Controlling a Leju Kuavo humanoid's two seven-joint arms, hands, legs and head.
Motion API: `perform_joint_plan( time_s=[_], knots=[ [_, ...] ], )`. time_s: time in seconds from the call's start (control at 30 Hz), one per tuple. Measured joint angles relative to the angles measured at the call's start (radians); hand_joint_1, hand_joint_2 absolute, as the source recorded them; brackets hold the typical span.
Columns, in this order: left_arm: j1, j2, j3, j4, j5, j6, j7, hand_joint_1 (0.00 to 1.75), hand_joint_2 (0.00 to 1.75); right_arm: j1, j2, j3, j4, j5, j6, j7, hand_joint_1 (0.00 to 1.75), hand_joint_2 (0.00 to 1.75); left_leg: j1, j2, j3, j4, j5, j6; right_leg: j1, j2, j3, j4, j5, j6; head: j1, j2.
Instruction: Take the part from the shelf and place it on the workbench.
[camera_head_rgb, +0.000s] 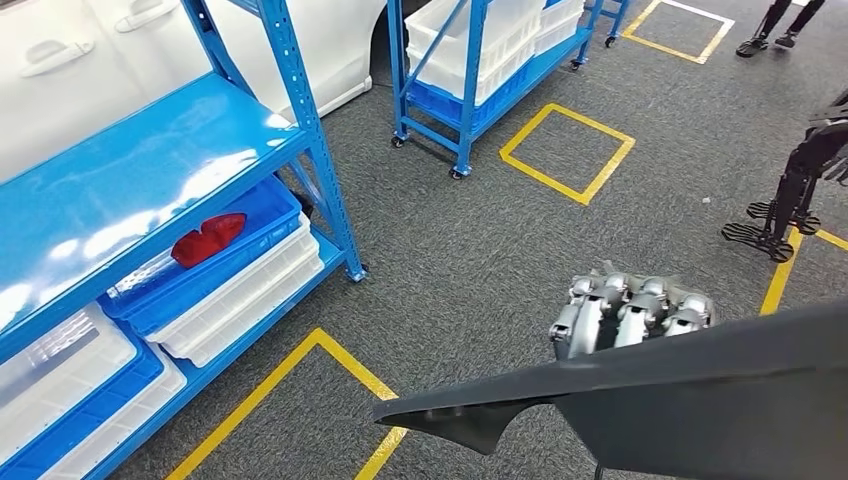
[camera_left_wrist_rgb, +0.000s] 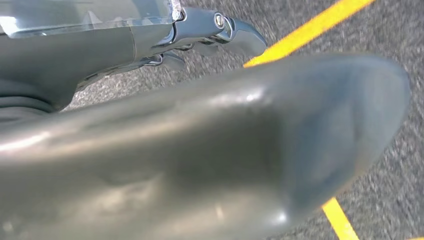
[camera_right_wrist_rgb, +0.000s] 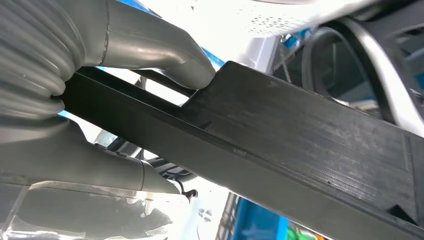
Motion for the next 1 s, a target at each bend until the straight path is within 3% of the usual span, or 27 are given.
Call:
perform_joint_plan(
  time_s=[0.07, 0.1, 0.17, 0.2, 0.27, 0.33, 0.4, 0.43, 0.47, 0.5, 0.53, 0.6, 0.67, 0.7, 0.77, 0.83, 0.9, 0.93, 1.0],
  knots=[
    [0.002, 0.005, 0.003, 0.000, -0.006, -0.008, 0.002, 0.00, 0.00, 0.014, 0.001, -0.033, 0.003, -0.004, 0.028, -0.010, 1.75, 1.75, 0.001, -0.018, 0.054, -0.115, 0.072, 0.005, 0.000, 0.024, 0.000, 0.003, 0.001, 0.003, 0.000, 0.000],
    [0.002, 0.009, 0.004, 0.000, -0.011, -0.010, 0.005, 0.00, 0.00, 0.022, 0.003, -0.048, 0.004, 0.000, 0.040, -0.014, 1.75, 1.75, 0.003, -0.042, 0.088, -0.187, 0.102, 0.009, 0.001, 0.035, -0.001, 0.005, 0.002, 0.005, 0.000, 0.000],
    [0.003, 0.019, 0.004, 0.000, -0.021, -0.013, 0.011, 0.00, 0.00, 0.039, 0.007, -0.068, 0.005, 0.012, 0.055, -0.022, 1.75, 1.75, 0.003, -0.081, 0.126, -0.274, 0.126, 0.016, -0.001, 0.056, -0.009, 0.008, 0.007, 0.016, 0.001, 0.000],
    [0.003, 0.023, 0.005, 0.000, -0.026, -0.013, 0.013, 0.00, 0.00, 0.048, 0.009, -0.077, 0.006, 0.016, 0.060, -0.026, 1.75, 1.75, 0.002, -0.085, 0.129, -0.282, 0.123, 0.019, -0.003, 0.066, -0.014, 0.008, 0.011, 0.023, 0.001, 0.000],
    [0.000, 0.030, 0.005, -0.001, -0.035, -0.014, 0.013, 0.00, 0.00, 0.066, 0.013, -0.095, 0.007, 0.022, 0.071, -0.032, 1.75, 1.75, 0.001, -0.063, 0.132, -0.293, 0.131, 0.030, -0.007, 0.080, -0.020, 0.006, 0.017, 0.036, 0.001, 0.000],
    [0.000, 0.033, 0.005, -0.002, -0.044, -0.013, 0.007, 0.00, 0.00, 0.078, 0.016, -0.117, 0.007, 0.029, 0.082, -0.035, 1.75, 1.75, 0.004, -0.037, 0.136, -0.308, 0.142, 0.044, -0.003, 0.045, -0.040, 0.045, -0.011, 0.043, 0.004, 0.000],
    [0.003, 0.034, 0.006, -0.002, -0.050, -0.012, -0.002, 0.00, 0.00, 0.088, 0.022, -0.142, 0.009, 0.036, 0.091, -0.037, 1.75, 1.75, 0.002, -0.011, 0.135, -0.313, 0.147, 0.052, -0.003, -0.008, -0.095, 0.165, -0.080, 0.046, 0.007, 0.000],
    [0.005, 0.035, 0.006, -0.002, -0.051, -0.012, -0.006, 0.00, 0.00, 0.094, 0.027, -0.153, 0.010, 0.041, 0.093, -0.037, 1.75, 1.75, 0.000, 0.003, 0.133, -0.313, 0.147, 0.052, -0.005, -0.021, -0.126, 0.233, -0.110, 0.049, 0.008, 0.000],
    [0.006, 0.035, 0.008, -0.002, -0.052, -0.012, -0.009, 0.00, 0.00, 0.100, 0.031, -0.162, 0.011, 0.047, 0.094, -0.038, 1.75, 1.75, -0.001, 0.016, 0.132, -0.312, 0.146, 0.052, -0.007, -0.026, -0.145, 0.279, -0.125, 0.051, 0.008, 0.000],
    [0.007, 0.035, 0.009, -0.002, -0.052, -0.012, -0.010, 0.00, 0.00, 0.106, 0.034, -0.169, 0.012, 0.052, 0.093, -0.039, 1.75, 1.75, -0.002, 0.029, 0.131, -0.311, 0.146, 0.051, -0.009, -0.030, -0.144, 0.288, -0.121, 0.053, 0.008, 0.000],
    [0.006, 0.035, 0.010, -0.002, -0.052, -0.012, -0.012, 0.00, 0.00, 0.109, 0.037, -0.174, 0.013, 0.057, 0.092, -0.039, 1.75, 1.75, -0.002, 0.042, 0.131, -0.309, 0.144, 0.050, -0.009, -0.035, -0.123, 0.255, -0.100, 0.053, 0.008, 0.000],
    [0.004, 0.036, 0.011, -0.002, -0.053, -0.012, -0.014, 0.00, 0.00, 0.112, 0.042, -0.184, 0.014, 0.061, 0.092, -0.039, 1.75, 1.75, -0.004, 0.062, 0.132, -0.304, 0.139, 0.043, -0.007, -0.072, -0.038, 0.112, -0.048, 0.050, 0.008, 0.000],
    [0.003, 0.036, 0.012, -0.003, -0.053, -0.012, -0.016, 0.00, 0.00, 0.113, 0.046, -0.190, 0.014, 0.064, 0.091, -0.039, 1.75, 1.75, -0.009, 0.078, 0.134, -0.298, 0.132, 0.033, 0.000, -0.101, 0.015, 0.015, -0.025, 0.038, 0.008, 0.000],
    [0.002, 0.036, 0.013, -0.003, -0.053, -0.013, -0.017, 0.00, 0.00, 0.114, 0.048, -0.191, 0.014, 0.069, 0.089, -0.039, 1.75, 1.75, -0.011, 0.086, 0.136, -0.298, 0.130, 0.028, 0.004, -0.103, 0.018, 0.005, -0.028, 0.032, 0.007, 0.000],
    [-0.001, 0.036, 0.016, -0.004, -0.054, -0.024, -0.019, 0.00, 0.00, 0.115, 0.051, -0.192, 0.011, 0.089, 0.073, -0.039, 1.75, 1.75, -0.010, 0.097, 0.138, -0.297, 0.126, 0.017, 0.003, -0.081, 0.014, 0.003, -0.023, 0.021, 0.007, 0.000],
    [-0.003, 0.035, 0.020, -0.005, -0.060, -0.039, -0.022, 0.00, 0.00, 0.110, 0.052, -0.189, 0.003, 0.108, 0.050, -0.039, 1.75, 1.75, -0.006, 0.065, 0.124, -0.261, 0.096, 0.007, -0.001, -0.062, 0.013, -0.002, -0.017, 0.010, 0.006, 0.000],
    [-0.003, 0.034, 0.023, -0.005, -0.065, -0.046, -0.026, 0.00, 0.00, 0.099, 0.053, -0.184, -0.002, 0.112, 0.033, -0.039, 1.75, 1.75, -0.002, 0.020, 0.089, -0.178, 0.043, 0.002, -0.002, -0.047, 0.012, -0.005, -0.014, 0.002, 0.006, 0.000],
    [-0.003, 0.033, 0.023, -0.005, -0.065, -0.047, -0.028, 0.00, 0.00, 0.094, 0.053, -0.181, -0.002, 0.112, 0.029, -0.039, 1.75, 1.75, -0.002, 0.012, 0.074, -0.146, 0.026, 0.001, -0.002, -0.043, 0.012, -0.005, -0.014, 0.001, 0.006, 0.000],
    [-0.003, 0.033, 0.024, -0.005, -0.065, -0.048, -0.028, 0.00, 0.00, 0.093, 0.053, -0.181, -0.002, 0.112, 0.027, -0.039, 1.75, 1.75, -0.002, 0.010, 0.068, -0.131, 0.019, 0.001, -0.001, -0.042, 0.012, -0.005, -0.014, 0.000, 0.006, 0.000]
  ],
)
